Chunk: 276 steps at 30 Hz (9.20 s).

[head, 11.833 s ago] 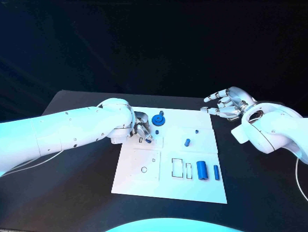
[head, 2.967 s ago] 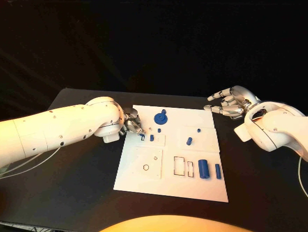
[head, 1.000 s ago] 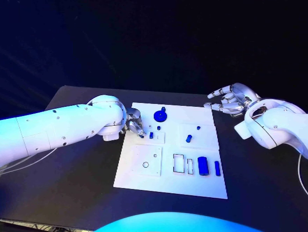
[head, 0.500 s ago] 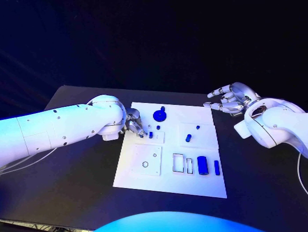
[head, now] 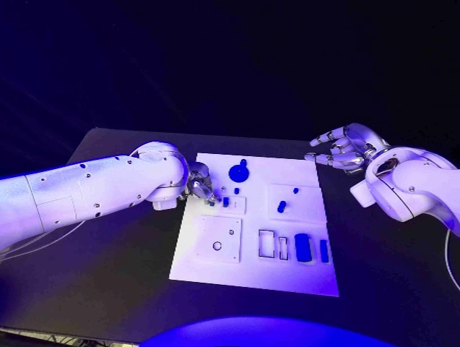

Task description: Assemble the parts on the task board

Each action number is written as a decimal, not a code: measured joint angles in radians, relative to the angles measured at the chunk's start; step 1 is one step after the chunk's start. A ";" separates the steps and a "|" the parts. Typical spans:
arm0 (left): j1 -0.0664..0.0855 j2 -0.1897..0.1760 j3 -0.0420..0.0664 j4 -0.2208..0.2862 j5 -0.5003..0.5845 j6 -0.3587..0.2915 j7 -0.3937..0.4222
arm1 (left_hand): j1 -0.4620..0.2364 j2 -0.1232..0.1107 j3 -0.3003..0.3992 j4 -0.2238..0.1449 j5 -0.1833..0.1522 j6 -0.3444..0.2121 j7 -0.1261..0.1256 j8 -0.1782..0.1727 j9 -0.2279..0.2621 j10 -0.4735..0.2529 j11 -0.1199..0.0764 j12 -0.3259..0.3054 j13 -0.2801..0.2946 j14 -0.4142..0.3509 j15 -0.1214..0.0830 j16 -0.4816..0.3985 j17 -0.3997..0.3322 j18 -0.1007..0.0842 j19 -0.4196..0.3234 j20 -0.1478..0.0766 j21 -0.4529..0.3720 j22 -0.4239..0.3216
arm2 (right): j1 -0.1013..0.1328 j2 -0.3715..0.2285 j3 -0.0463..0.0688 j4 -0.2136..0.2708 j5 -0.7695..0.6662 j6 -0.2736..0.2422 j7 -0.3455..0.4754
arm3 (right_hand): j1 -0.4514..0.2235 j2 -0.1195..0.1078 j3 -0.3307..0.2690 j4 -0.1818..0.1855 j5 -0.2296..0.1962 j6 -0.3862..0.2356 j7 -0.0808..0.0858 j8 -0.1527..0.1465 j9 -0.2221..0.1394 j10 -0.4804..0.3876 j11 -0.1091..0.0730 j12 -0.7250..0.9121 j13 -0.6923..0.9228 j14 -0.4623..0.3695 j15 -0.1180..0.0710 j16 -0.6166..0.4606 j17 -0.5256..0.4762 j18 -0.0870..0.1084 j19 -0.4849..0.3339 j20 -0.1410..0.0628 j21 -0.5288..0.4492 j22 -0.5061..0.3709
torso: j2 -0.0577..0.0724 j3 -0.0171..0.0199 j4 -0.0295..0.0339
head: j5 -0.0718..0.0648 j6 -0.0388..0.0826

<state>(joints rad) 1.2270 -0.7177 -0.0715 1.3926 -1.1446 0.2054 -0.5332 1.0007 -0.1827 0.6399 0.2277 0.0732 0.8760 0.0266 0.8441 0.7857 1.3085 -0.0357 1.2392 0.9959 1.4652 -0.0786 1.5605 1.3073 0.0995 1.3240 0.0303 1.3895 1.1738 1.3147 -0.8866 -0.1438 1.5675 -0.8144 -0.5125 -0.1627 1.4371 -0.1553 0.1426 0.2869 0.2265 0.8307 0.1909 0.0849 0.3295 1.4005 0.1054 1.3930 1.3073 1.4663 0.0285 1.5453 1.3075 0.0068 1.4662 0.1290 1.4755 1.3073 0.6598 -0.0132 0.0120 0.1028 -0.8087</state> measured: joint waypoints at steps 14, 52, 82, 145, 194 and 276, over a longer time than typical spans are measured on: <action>-0.001 0.000 0.002 -0.008 0.000 0.003 0.002 | -0.029 -0.013 -0.100 0.058 0.000 0.006 0.002 0.003 -0.004 0.000 0.000 0.000 0.000 0.000 0.000 0.000 0.000 0.000 0.004 -0.004 0.000 0.002 | 0.000 -0.001 0.000 0.000 0.000 0.000 0.001 | 0.000 0.000 0.000 0.000 0.000 0.000 0.000 0.004 -0.002 0.000 0.000 0.000 0.000 0.000 0.000 -0.005 0.000 0.000 0.000 0.000 0.000 0.001 | 0.000 -0.0005 -0.0006 | 0.000 0.003; 0.003 -0.032 0.044 0.040 0.179 -0.285 0.255 | 0.356 -0.018 -0.181 0.030 0.018 -0.295 0.145 -0.165 -0.209 -0.531 0.158 -0.438 -0.541 -0.352 0.128 -0.508 -0.527 0.071 -0.380 0.118 -0.478 -0.606 | -0.001 0.002 0.000 -0.013 -0.001 -0.003 0.007 | -0.009 0.001 0.000 0.000 0.000 0.000 0.000 0.004 -0.003 -0.006 -0.002 -0.008 0.001 0.000 0.000 -0.005 0.001 0.009 0.000 0.000 -0.012 0.000 | 0.001 0.0003 0.0002 | -0.008 0.027; -0.014 0.115 -0.015 -0.104 -0.328 -0.300 0.518 | 0.443 -0.099 -0.128 -0.032 0.014 -0.148 0.138 -0.299 -0.462 -0.493 0.146 -0.593 -0.765 -0.252 0.120 -0.328 -0.440 0.071 -0.352 0.109 -0.435 -0.577 | -0.008 0.008 -0.002 -0.031 -0.013 -0.060 0.098 | -0.008 -0.009 0.078 0.000 0.021 0.020 -0.020 0.070 -0.002 -0.272 -0.021 -0.353 -0.279 0.000 -0.018 -0.130 -0.042 0.070 -0.081 -0.020 -0.314 0.000 | 0.001 -0.0005 -0.0009 | -0.018 0.026; -0.036 0.124 -0.008 -0.150 -0.347 -0.293 0.509 | 0.434 -0.050 0.016 -0.134 0.014 0.077 0.113 -0.408 -0.492 -0.243 0.114 -0.810 -0.858 -0.125 0.089 -0.172 -0.298 0.070 -0.277 0.084 -0.225 -0.346 | -0.008 0.006 -0.002 -0.025 -0.016 -0.074 0.112 | -0.005 -0.013 0.088 0.000 0.025 0.018 -0.021 0.077 -0.002 -0.275 -0.024 -0.372 -0.304 0.000 -0.018 -0.136 -0.047 0.070 -0.081 -0.020 -0.320 0.000 | -0.001 -0.0006 0.0000 | -0.026 0.023; -0.041 0.039 0.026 -0.112 -0.281 -0.267 0.497 | 0.425 -0.051 0.013 -0.137 0.014 0.084 0.113 -0.421 -0.491 -0.227 0.113 -0.833 -0.858 -0.118 0.090 -0.168 -0.296 0.070 -0.266 0.080 -0.220 -0.335 | -0.008 0.001 -0.002 -0.024 -0.019 -0.073 0.111 | -0.009 -0.017 0.091 -0.003 0.025 0.017 -0.022 0.081 -0.001 -0.273 -0.023 -0.372 -0.305 0.000 -0.018 -0.135 -0.049 0.070 -0.080 -0.020 -0.320 0.001 | 0.000 -0.0004 -0.0006 | -0.020 0.018; -0.050 -0.020 0.037 -0.147 -0.191 -0.254 0.480 | 0.433 -0.068 -0.028 -0.148 0.010 -0.071 0.145 -0.599 -0.540 -0.266 0.151 -1.007 -0.847 -0.262 0.119 -0.268 -0.568 0.070 -0.386 0.106 -0.323 -0.485 | -0.028 0.018 -0.004 -0.060 -0.287 0.117 0.080 | 0.036 -0.114 0.331 -0.086 -0.021 0.092 -0.034 0.152 -0.012 -0.336 -0.020 -1.076 -1.011 -0.005 -0.020 -0.187 -0.078 0.101 -0.077 -0.027 -0.389 0.001 | 0.000 -0.0009 -0.0013 | -0.037 0.027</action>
<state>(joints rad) 1.1773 -0.7379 -0.0345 1.2456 -1.3360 -0.0488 -0.0530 1.4334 -0.2509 0.6118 0.0792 0.0837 0.8047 0.1719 0.2450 0.2457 1.0430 0.1150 0.2321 0.1491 1.2032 0.0401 1.2923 0.7397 0.1699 0.9384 0.1359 1.0665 0.6884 1.2863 -0.8688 -0.1473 1.5074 -1.1011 -0.3954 -0.0827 1.4728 -0.2698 0.4740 0.2012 0.2051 0.9231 0.1567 0.2367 0.3175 1.0645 0.0852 0.3175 0.2964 1.4616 0.0088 1.3579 1.2291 0.1079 1.3896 0.1023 1.0863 1.3080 0.6593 -0.0141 0.0106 0.0660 -0.7819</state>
